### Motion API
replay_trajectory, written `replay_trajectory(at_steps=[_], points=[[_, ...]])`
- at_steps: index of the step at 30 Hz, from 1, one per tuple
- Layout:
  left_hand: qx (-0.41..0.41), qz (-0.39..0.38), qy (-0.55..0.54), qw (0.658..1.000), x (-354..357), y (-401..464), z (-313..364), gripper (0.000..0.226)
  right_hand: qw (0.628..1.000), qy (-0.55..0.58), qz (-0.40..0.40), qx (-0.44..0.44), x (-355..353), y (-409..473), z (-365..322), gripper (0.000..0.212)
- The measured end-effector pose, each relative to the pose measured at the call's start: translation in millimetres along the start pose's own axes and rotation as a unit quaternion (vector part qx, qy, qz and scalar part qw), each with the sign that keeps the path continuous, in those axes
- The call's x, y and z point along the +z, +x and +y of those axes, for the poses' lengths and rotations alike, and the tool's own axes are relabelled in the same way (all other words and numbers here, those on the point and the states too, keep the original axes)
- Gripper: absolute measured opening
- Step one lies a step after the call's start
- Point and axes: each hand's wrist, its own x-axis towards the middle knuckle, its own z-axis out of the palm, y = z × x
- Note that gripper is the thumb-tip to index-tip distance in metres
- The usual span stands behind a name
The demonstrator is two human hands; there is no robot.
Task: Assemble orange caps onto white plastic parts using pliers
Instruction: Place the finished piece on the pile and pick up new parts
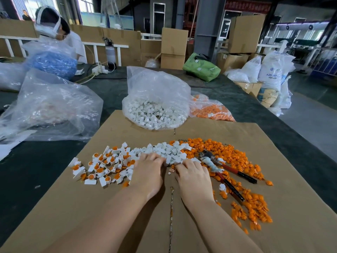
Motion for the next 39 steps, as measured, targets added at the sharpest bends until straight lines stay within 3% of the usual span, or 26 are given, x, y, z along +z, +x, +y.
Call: replay_trajectory(at_steps=[3,7,13,19,24,28,32,39], points=[[-0.007,-0.008,0.013,1.000,0.2,-0.9,3.1,0.034,1.000,-0.006,-0.001,-0.008,-3.5,0.6,1.1,0.024],[-0.018,-0.006,0.008,1.000,-1.3,-1.0,5.9,0.019,0.999,-0.016,-0.021,-0.026,-6.7,1.1,6.7,0.026],[-0.023,0.021,-0.009,0.999,5.4,-0.1,10.8,0.034,0.997,-0.046,-0.054,-0.043,-15.1,4.1,6.8,0.032],[-0.038,0.025,-0.014,0.999,9.0,2.4,12.2,0.021,0.992,0.031,0.125,-0.015,-9.7,-8.0,3.5,0.031],[-0.052,0.045,-0.016,0.997,10.1,3.5,17.2,0.016,0.981,0.114,0.158,0.024,-1.5,-20.4,0.9,0.035],[-0.056,0.060,-0.030,0.996,10.5,4.2,22.3,0.008,0.967,0.186,0.167,0.054,-2.5,-23.0,3.3,0.021],[-0.065,0.065,-0.149,0.985,11.8,2.3,24.7,0.022,0.961,0.212,0.165,0.065,-2.6,-24.0,5.7,0.010],[-0.051,0.074,-0.261,0.961,6.6,-16.9,31.6,0.014,0.956,0.208,0.183,0.090,-0.3,-22.7,7.1,0.005]])
